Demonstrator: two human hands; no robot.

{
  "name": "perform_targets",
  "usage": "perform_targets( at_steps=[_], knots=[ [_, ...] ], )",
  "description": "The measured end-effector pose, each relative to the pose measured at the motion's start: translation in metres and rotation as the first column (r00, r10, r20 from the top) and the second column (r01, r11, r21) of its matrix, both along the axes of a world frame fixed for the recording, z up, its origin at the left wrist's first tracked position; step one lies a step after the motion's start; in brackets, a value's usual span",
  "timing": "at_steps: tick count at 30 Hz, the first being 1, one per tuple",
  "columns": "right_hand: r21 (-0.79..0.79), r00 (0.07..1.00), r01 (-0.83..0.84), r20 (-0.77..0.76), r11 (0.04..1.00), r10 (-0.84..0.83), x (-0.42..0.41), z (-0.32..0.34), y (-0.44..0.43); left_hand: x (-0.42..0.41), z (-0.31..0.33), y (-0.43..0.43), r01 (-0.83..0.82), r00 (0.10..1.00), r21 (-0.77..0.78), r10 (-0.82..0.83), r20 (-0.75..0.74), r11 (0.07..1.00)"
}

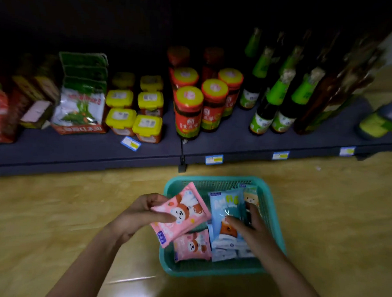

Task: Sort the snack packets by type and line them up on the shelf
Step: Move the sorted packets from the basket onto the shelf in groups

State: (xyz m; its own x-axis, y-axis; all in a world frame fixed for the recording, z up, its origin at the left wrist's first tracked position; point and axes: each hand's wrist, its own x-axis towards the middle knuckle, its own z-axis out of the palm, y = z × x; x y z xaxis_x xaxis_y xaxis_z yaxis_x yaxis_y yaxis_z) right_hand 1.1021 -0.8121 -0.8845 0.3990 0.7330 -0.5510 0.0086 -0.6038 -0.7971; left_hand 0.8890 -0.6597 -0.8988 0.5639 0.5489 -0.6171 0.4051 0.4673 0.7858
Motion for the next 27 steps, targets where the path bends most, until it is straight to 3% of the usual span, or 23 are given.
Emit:
perform_targets(
  at_steps=[7, 12, 16, 21, 27],
  knots=[
    [0.168, 0.999, 0.019, -0.052, 0.986, -0.011, -0.025, 0.278, 0.026, -0.054, 0.275, -0.005, -0.27, 0.961, 0.024, 0.268, 0.073, 0.963],
    [0.305, 0.991, -0.096, -0.065, 0.948, 0.121, -0.05, 0.48, 0.041, -0.097, 0.477, -0.024, -0.461, 0.882, 0.063, 0.449, 0.144, 0.885],
    [0.378, 0.97, -0.202, -0.053, 0.903, 0.238, -0.07, 0.596, 0.062, -0.129, 0.604, -0.03, -0.58, 0.81, 0.122, 0.554, 0.195, 0.805],
    [0.48, 0.946, -0.258, -0.048, 0.838, 0.32, -0.11, 0.706, 0.087, -0.16, 0.723, -0.026, -0.666, 0.744, 0.217, 0.614, 0.262, 0.714],
    [0.569, 0.939, -0.256, -0.046, 0.781, 0.342, -0.166, 0.766, 0.125, -0.219, 0.783, 0.001, -0.773, 0.631, 0.229, 0.68, 0.373, 0.592]
  ],
)
